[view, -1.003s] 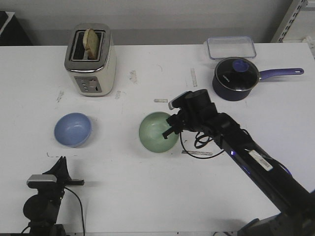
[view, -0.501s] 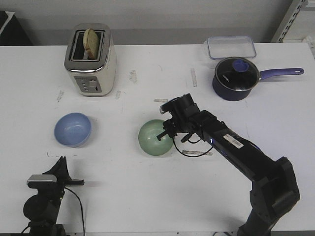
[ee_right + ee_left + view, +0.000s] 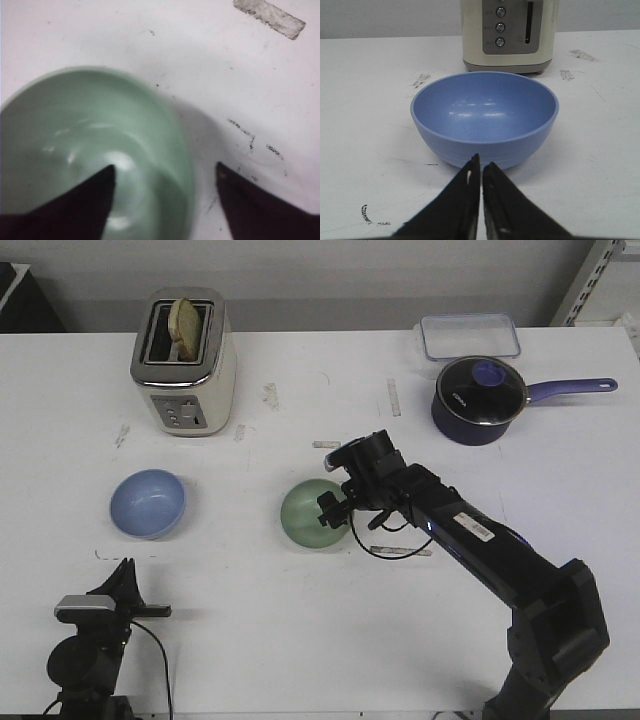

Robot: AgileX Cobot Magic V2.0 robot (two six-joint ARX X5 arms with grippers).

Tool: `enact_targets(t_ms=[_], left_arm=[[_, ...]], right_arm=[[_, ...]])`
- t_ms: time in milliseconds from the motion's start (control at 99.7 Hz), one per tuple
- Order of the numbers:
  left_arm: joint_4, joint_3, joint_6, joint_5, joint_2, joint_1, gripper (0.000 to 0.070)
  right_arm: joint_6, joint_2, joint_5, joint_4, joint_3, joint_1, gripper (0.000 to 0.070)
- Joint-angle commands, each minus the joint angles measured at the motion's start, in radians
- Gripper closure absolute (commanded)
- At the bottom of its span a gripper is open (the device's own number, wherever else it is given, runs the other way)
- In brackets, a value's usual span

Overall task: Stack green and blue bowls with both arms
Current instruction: 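Lift the green bowl with the right gripper and set it down mid-table, then release the green bowl and retract the right gripper to rest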

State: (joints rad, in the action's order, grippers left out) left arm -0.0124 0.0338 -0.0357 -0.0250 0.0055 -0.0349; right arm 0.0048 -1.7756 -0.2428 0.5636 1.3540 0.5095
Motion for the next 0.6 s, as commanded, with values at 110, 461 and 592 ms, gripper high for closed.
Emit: enact_targets(t_ms=[110,461,592], left_arm=[[0.012,-0.020,0.003,-0.001,0.000,0.000,0.0698],[0.013,-0.020,0.003,-0.001,0.000,0.000,0.0698],[0.013,-0.020,0.003,-0.001,0.000,0.000,0.0698]], right_arm=[[-0.002,0.074,-0.002,-0.010,0.079,-0.011,0.0189],[-0.034,0.358,0.079,0.058,0.111,-0.207,0.0700],[-0.060,0.455,0.162,0.125,0.053,-0.320,0.0700]])
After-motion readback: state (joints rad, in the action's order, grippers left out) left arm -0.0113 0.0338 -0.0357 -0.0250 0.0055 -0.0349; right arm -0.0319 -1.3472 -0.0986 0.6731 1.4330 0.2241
